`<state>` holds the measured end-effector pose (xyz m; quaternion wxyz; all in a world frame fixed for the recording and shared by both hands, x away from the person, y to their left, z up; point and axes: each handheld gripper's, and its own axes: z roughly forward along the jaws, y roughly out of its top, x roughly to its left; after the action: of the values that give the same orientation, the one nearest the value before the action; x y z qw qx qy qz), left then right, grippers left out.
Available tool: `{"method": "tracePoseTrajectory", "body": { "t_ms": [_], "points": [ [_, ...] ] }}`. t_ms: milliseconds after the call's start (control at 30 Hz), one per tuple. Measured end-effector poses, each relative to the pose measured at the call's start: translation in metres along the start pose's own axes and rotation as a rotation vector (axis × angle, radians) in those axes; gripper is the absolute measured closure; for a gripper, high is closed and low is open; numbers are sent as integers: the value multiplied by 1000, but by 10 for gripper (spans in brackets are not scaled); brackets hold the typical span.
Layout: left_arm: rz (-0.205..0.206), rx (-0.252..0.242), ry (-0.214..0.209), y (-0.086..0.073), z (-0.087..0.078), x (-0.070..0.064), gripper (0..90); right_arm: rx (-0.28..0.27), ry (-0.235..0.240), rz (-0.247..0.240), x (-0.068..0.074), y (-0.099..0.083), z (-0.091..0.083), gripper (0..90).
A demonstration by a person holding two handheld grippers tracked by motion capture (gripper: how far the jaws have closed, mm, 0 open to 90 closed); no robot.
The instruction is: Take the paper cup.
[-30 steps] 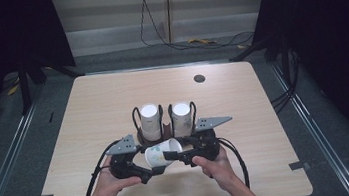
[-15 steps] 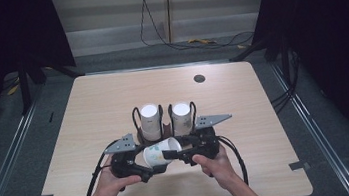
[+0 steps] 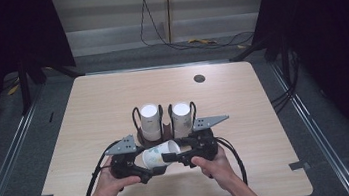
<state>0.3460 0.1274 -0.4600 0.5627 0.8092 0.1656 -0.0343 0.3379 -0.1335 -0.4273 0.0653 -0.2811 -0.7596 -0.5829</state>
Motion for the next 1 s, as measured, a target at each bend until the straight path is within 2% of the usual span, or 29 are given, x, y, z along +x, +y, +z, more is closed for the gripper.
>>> {"method": "tracePoseTrajectory", "body": {
  "t_ms": [267,500,600,767,1000],
  "points": [
    [21,8,9,-1,-1,-1,231,16,-8,-6,0,0,1,340],
    [33,15,30,-1,-2,0,239,44,-42,-16,-1,-3,3,294],
    [30,15,32,-1,-3,1,241,54,-46,-24,-2,-3,3,285],
    [22,27,35,-2,-4,1,243,51,-66,-10,-4,-4,2,189],
    [19,66,56,-3,-7,2,243,62,-81,-23,-2,-2,-3,156]
  ]
}}
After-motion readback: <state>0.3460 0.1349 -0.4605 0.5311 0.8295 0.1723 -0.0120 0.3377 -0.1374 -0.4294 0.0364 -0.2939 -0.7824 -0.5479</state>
